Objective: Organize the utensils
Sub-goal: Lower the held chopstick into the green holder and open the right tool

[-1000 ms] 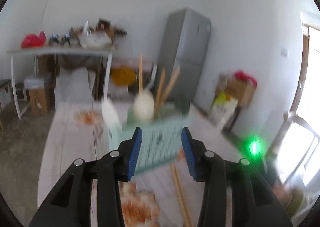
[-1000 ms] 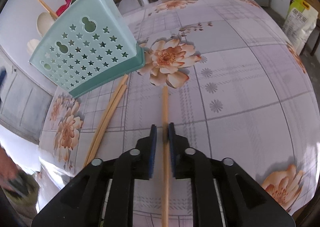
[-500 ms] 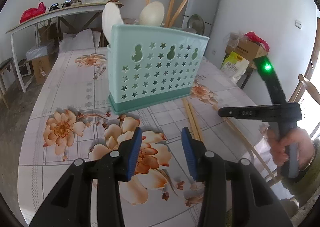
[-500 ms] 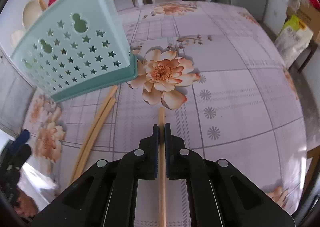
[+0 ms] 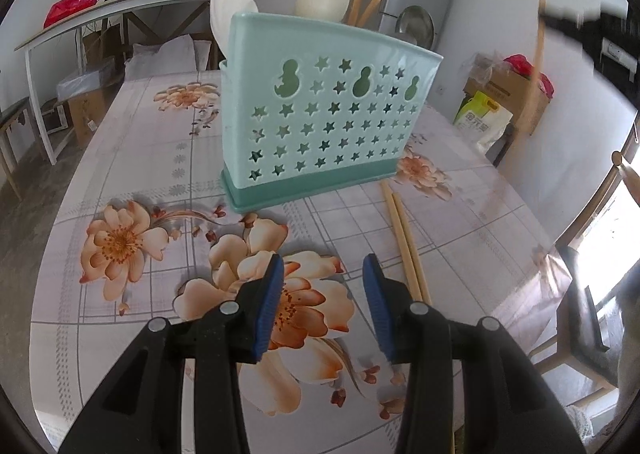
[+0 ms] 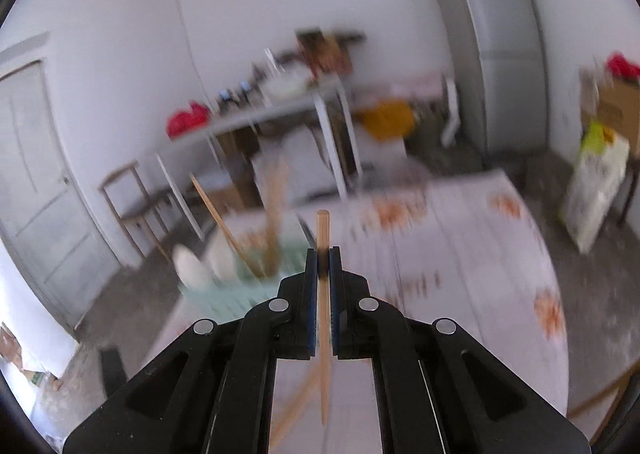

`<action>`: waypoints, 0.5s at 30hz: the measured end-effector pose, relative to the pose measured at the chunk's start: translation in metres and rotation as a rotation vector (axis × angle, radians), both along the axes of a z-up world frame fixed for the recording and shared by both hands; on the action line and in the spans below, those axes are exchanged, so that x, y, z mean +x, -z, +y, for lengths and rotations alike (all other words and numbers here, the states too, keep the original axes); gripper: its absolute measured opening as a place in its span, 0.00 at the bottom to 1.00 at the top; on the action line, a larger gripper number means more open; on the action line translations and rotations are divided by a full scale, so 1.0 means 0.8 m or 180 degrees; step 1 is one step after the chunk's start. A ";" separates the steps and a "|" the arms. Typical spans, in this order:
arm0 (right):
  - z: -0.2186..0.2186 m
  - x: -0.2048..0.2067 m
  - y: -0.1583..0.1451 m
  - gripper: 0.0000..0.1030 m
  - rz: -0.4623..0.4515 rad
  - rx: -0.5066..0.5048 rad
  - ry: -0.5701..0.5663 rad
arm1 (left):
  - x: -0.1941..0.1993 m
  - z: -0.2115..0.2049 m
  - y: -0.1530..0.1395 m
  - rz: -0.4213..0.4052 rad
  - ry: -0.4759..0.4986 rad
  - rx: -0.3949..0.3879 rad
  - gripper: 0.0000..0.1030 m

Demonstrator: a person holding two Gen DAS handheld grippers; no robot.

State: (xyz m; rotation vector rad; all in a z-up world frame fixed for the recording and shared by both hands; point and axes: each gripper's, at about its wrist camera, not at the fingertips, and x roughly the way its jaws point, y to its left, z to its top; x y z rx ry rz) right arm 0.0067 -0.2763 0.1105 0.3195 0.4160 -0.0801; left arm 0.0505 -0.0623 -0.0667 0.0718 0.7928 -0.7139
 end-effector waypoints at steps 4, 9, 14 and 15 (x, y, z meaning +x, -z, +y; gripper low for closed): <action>0.004 0.015 -0.045 0.04 -0.0307 -0.0150 -0.0086 | 0.004 0.002 0.001 0.0051 -0.0030 -0.0013 0.38; 0.002 0.044 -0.086 0.04 -0.0577 -0.0199 -0.0213 | 0.008 0.005 0.005 0.0090 -0.0042 -0.0017 0.38; -0.002 0.072 -0.103 0.04 -0.0708 -0.0116 -0.0251 | 0.009 0.008 0.006 0.0112 -0.0045 -0.0037 0.38; -0.001 0.075 -0.102 0.04 -0.0694 -0.0090 -0.0256 | 0.009 0.008 0.007 0.0115 -0.0044 -0.0039 0.38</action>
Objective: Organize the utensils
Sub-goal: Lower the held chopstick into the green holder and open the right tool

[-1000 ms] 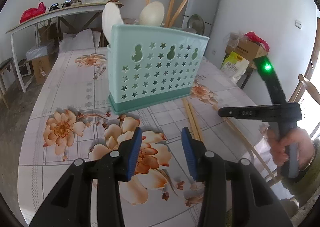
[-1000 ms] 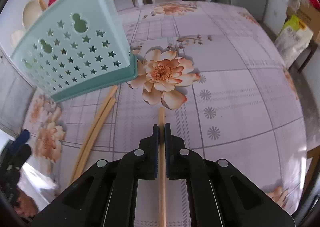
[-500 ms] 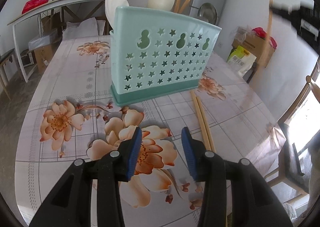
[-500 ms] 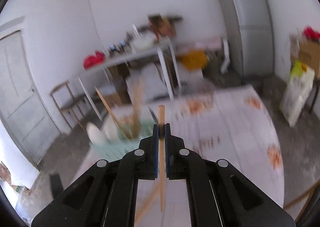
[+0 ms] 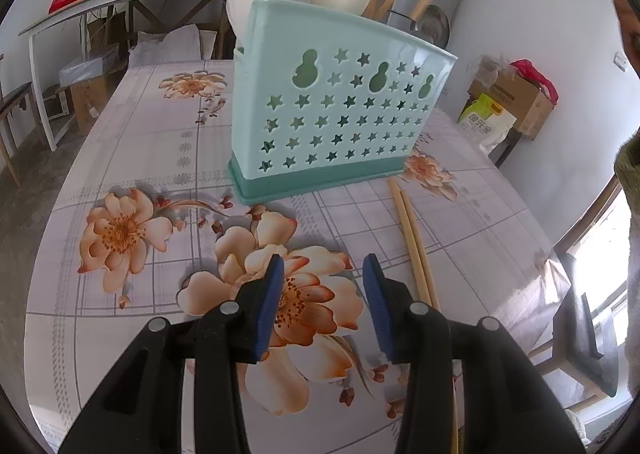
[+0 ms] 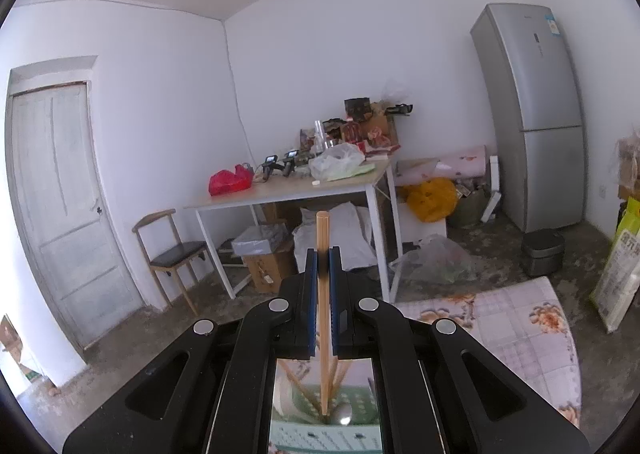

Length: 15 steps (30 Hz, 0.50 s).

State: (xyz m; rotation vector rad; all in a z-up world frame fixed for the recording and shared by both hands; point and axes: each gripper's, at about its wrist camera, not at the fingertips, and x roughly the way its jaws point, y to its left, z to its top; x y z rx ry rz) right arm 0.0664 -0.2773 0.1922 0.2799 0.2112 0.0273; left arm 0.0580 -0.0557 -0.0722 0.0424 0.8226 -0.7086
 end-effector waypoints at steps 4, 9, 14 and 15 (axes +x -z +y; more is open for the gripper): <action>0.003 0.024 0.027 0.04 0.0103 0.0032 0.0004 | 0.001 0.002 0.001 0.0016 -0.0005 -0.0008 0.38; 0.010 0.051 0.092 0.05 0.0584 0.0114 -0.0123 | 0.001 0.004 0.002 0.0041 -0.0009 -0.0014 0.38; 0.009 0.050 0.131 0.18 0.0998 0.0127 -0.0108 | 0.002 0.002 0.003 0.0055 -0.0002 0.0007 0.38; 0.006 0.043 0.131 0.31 0.0987 0.0126 -0.0078 | 0.002 0.002 0.003 0.0053 -0.0002 0.0012 0.38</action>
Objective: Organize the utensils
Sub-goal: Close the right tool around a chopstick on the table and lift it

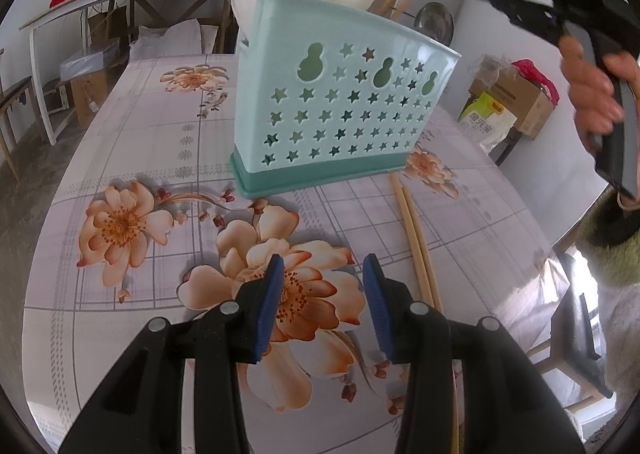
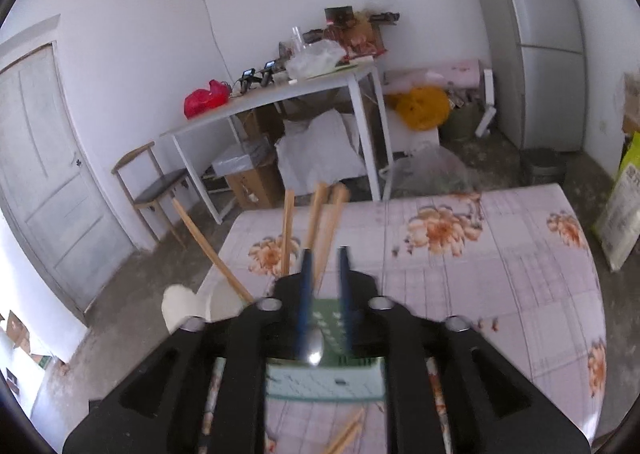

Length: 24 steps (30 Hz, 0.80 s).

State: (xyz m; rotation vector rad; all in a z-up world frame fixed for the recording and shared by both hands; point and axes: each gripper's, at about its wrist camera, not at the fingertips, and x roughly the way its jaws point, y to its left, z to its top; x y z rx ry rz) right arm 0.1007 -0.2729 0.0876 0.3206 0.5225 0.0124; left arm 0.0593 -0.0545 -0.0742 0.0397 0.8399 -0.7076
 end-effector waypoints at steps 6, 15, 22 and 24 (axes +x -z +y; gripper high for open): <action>-0.016 -0.069 -0.014 0.54 -0.0196 -0.0116 0.0216 | 0.001 -0.001 -0.001 -0.0002 -0.0007 0.0005 0.39; 0.048 -0.091 0.153 0.48 0.1043 0.0406 -0.0181 | 0.005 -0.005 0.001 0.0043 -0.0076 0.0116 0.46; 0.113 -0.105 0.198 0.39 0.1312 0.0082 -0.0130 | 0.000 -0.004 -0.001 0.0031 -0.0064 0.0172 0.46; 0.120 -0.105 0.196 0.34 0.1316 -0.0043 -0.0128 | -0.002 -0.005 -0.001 0.0026 -0.0053 0.0168 0.46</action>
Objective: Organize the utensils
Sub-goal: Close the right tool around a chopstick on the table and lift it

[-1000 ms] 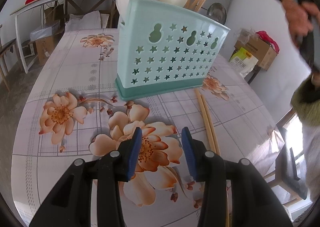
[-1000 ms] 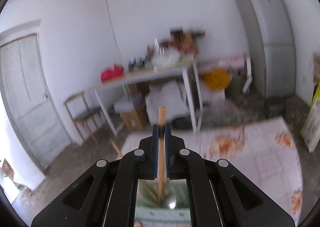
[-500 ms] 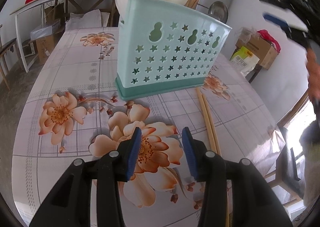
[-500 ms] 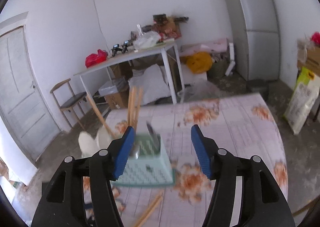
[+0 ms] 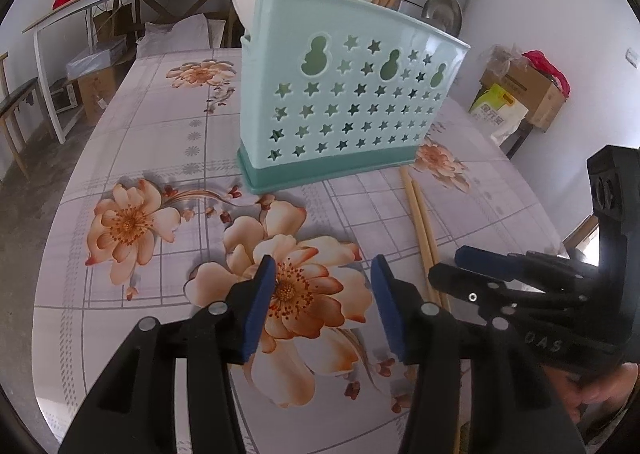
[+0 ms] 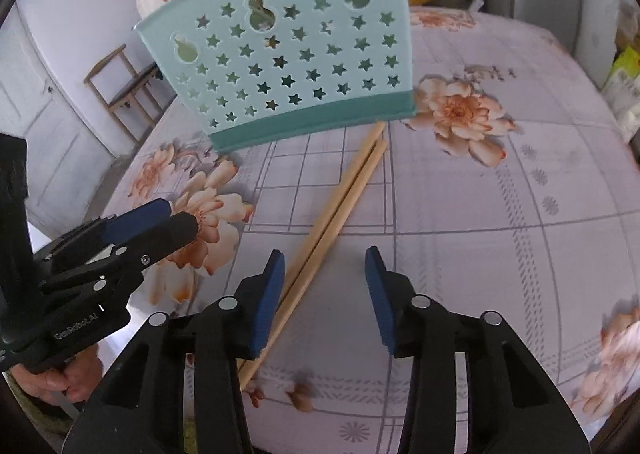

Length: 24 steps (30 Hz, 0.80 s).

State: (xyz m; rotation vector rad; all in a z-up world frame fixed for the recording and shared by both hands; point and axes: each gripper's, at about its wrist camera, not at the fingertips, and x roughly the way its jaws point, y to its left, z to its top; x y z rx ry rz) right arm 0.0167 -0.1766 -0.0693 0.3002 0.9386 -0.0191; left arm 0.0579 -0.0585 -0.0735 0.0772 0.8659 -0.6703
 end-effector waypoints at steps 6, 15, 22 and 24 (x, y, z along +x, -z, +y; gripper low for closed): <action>-0.003 -0.008 0.000 0.18 0.0012 -0.0002 0.0016 | -0.004 0.002 -0.004 -0.0015 -0.0007 -0.0039 0.46; -0.045 -0.005 0.010 0.12 0.0004 0.0400 0.0168 | -0.009 -0.001 -0.010 -0.0047 0.0050 -0.0046 0.46; -0.034 -0.007 0.011 0.12 0.0028 0.0229 0.0067 | -0.014 -0.012 -0.011 -0.0053 0.0112 -0.0028 0.46; -0.026 -0.004 0.011 0.11 0.0024 0.0105 0.0035 | -0.016 -0.016 -0.013 -0.0060 0.0145 -0.0030 0.46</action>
